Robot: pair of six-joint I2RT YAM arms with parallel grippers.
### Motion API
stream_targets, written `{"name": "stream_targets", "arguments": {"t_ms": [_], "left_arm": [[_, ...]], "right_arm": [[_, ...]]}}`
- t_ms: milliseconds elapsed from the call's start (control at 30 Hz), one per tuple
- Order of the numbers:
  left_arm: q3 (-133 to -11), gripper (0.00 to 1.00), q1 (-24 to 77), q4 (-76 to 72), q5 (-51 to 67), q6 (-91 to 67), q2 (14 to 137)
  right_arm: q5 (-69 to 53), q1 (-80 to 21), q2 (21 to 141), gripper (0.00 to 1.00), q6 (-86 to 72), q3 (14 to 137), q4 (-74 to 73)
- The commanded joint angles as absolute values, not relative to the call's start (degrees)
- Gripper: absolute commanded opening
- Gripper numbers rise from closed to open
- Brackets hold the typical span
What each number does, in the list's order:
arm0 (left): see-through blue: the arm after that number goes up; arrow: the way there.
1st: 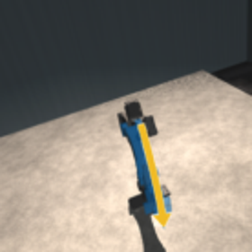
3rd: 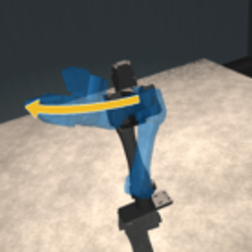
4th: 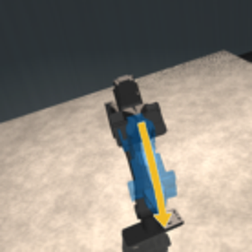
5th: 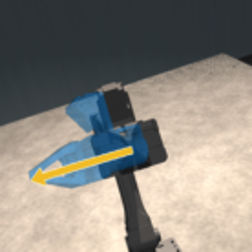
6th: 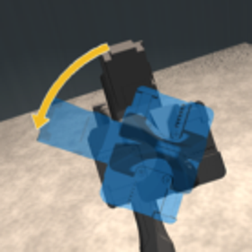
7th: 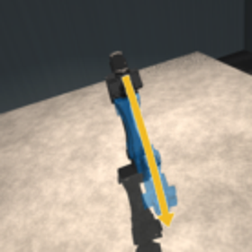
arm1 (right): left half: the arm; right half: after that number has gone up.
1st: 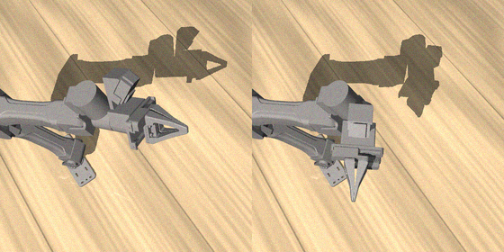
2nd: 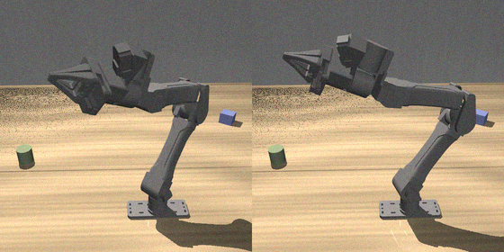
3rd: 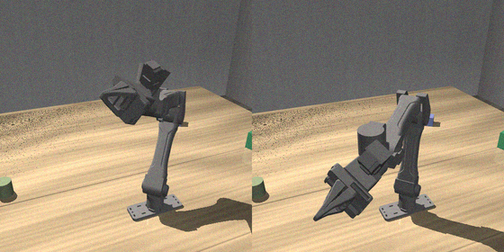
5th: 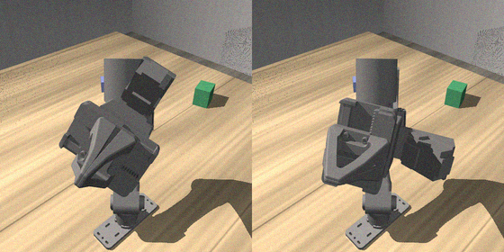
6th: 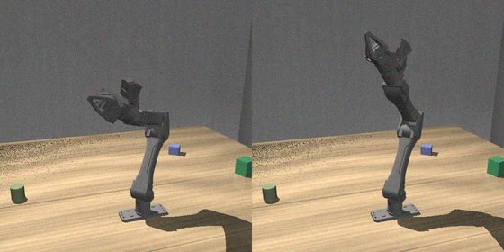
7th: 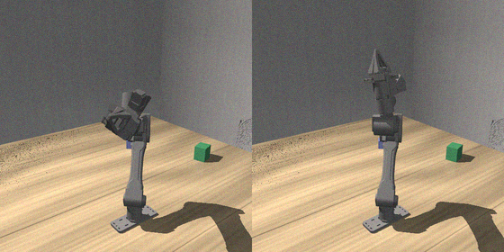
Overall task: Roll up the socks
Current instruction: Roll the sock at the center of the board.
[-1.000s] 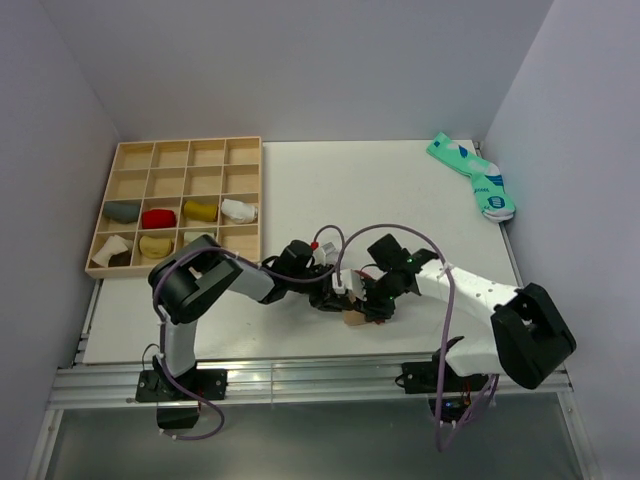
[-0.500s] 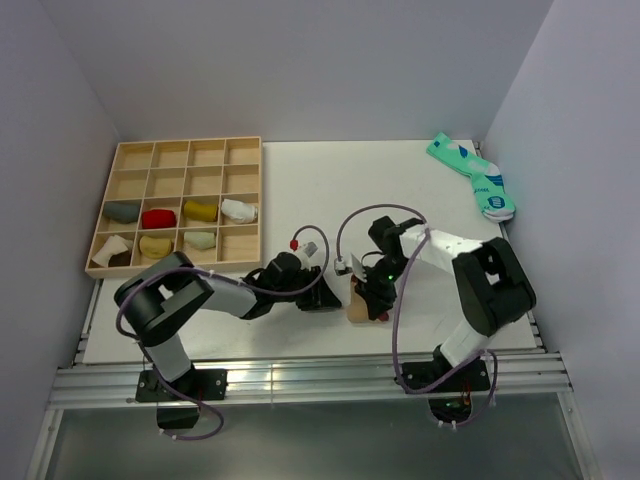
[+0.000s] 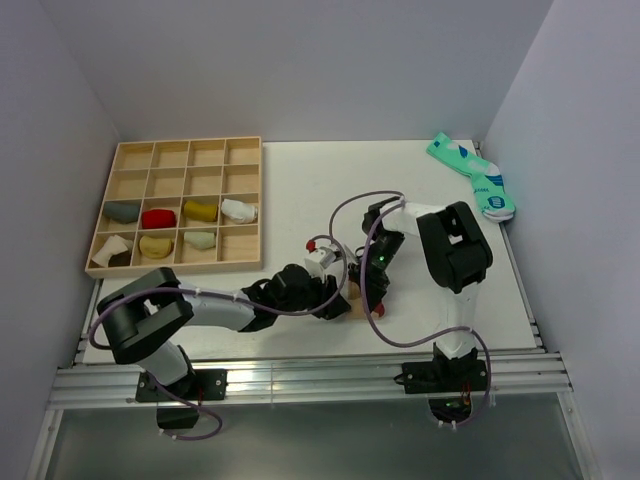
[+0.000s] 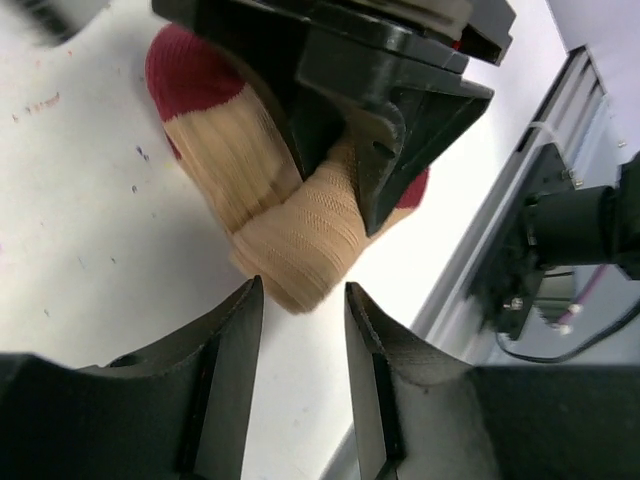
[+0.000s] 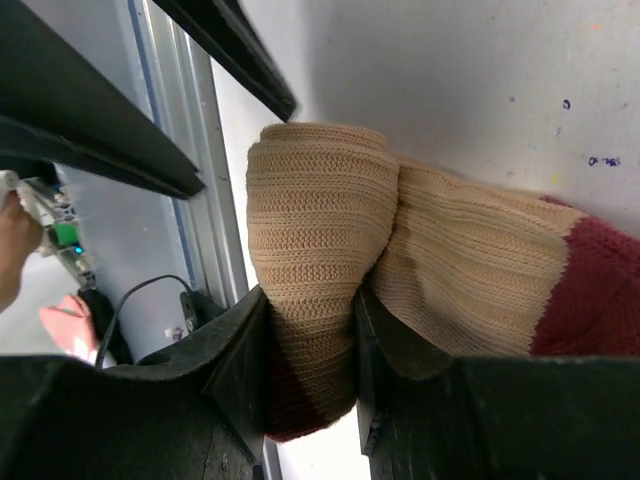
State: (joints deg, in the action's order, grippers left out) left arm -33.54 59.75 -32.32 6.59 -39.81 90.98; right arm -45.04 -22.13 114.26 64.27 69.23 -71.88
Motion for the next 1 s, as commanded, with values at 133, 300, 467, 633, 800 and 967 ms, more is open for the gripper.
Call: {"name": "stream_targets", "arguments": {"t_ms": [133, 300, 467, 633, 800, 967], "left_arm": [[-35.6, 0.46, 59.9, -43.7, 5.9, -31.3, 95.3], [-38.7, 0.48, 59.9, -43.3, 7.5, -28.4, 97.9], [-41.3, 0.49, 59.9, -41.2, 10.0, -26.4, 100.1], [-40.7, 0.47, 59.8, -41.5, 11.4, -26.4, 101.4], [-39.9, 0.48, 59.8, -42.6, 14.1, -26.6, 101.5], [-39.8, 0.48, 59.1, -43.5, 20.0, -27.1, 102.8]], "right_arm": [[-46.1, -21.8, 116.3, 0.35, 64.2, 71.9, -75.1], [-45.8, -21.8, 117.1, 0.36, 63.3, 71.9, -75.1], [-45.7, -21.8, 117.2, 0.36, 62.3, 71.5, -74.0], [-45.4, -21.8, 116.8, 0.36, 61.5, 71.5, -73.2], [-45.2, -21.7, 117.3, 0.36, 61.1, 71.5, -73.0], [-45.2, -21.5, 117.2, 0.36, 60.7, 71.5, -72.6]]}}
